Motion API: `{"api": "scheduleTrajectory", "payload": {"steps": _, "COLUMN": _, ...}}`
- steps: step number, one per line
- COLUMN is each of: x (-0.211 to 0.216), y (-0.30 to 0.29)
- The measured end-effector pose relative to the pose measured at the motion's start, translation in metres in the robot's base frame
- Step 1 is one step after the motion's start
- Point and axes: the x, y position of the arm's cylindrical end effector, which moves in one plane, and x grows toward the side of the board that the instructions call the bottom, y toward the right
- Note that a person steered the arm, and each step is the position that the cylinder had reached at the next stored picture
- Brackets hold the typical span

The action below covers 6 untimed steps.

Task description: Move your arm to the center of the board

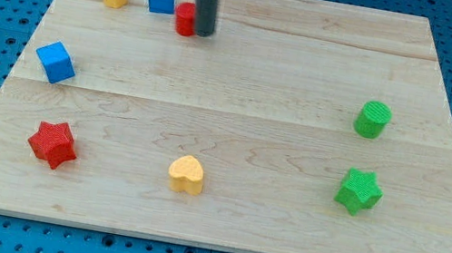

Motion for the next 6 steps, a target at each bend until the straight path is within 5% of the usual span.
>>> {"api": "scheduleTrajectory", "payload": {"steps": 2, "x": -0.023, "y": -0.014}}
{"api": "scheduleTrajectory", "payload": {"steps": 3, "x": -0.004, "y": 0.047}}
{"api": "scheduleTrajectory", "payload": {"steps": 4, "x": 0.066, "y": 0.069}}
{"api": "scheduleTrajectory", "payload": {"steps": 5, "x": 0.147, "y": -0.009}}
{"api": "scheduleTrajectory", "payload": {"steps": 6, "x": 0.152, "y": -0.116}}
